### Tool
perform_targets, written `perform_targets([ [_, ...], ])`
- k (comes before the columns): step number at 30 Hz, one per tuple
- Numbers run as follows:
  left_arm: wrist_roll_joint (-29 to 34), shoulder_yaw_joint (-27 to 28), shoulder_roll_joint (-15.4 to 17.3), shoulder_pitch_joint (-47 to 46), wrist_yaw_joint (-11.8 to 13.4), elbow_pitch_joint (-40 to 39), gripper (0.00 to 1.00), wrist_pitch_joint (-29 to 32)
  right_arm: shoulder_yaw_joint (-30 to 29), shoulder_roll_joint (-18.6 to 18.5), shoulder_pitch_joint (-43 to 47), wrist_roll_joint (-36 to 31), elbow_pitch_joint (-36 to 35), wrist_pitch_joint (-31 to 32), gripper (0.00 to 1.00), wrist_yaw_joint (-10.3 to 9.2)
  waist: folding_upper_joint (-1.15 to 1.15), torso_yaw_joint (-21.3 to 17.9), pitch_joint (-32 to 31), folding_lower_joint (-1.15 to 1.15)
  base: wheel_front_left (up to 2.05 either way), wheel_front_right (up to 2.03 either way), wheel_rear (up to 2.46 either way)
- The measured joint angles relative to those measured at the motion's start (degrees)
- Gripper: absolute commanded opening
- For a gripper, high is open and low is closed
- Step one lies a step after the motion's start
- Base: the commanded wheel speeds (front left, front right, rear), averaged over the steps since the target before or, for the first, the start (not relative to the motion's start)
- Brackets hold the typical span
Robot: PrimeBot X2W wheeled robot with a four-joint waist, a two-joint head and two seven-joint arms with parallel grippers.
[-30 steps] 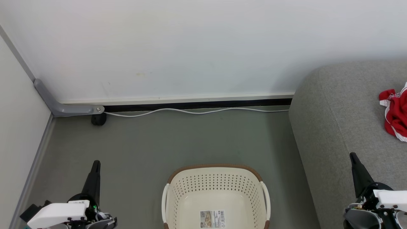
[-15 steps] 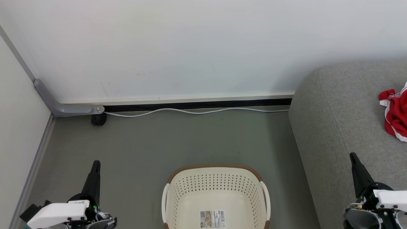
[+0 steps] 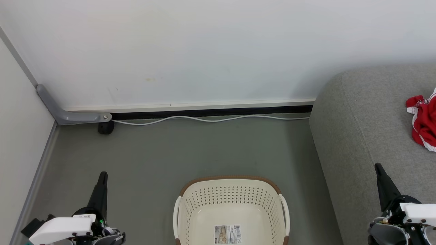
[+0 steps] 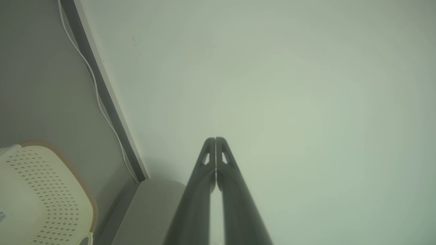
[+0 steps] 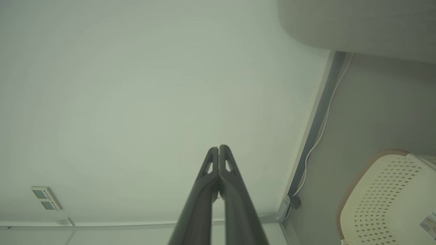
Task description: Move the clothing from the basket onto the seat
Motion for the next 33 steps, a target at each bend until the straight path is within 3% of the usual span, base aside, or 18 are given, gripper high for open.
perform_targets([
  [33, 0.0, 0.0, 0.0, 0.0, 0.0, 0.0, 0.0, 0.0, 0.0, 0.0, 0.0, 0.0, 0.0, 0.0, 0.0, 0.0, 0.0, 0.0, 0.0, 0.0, 0.0, 0.0, 0.0],
])
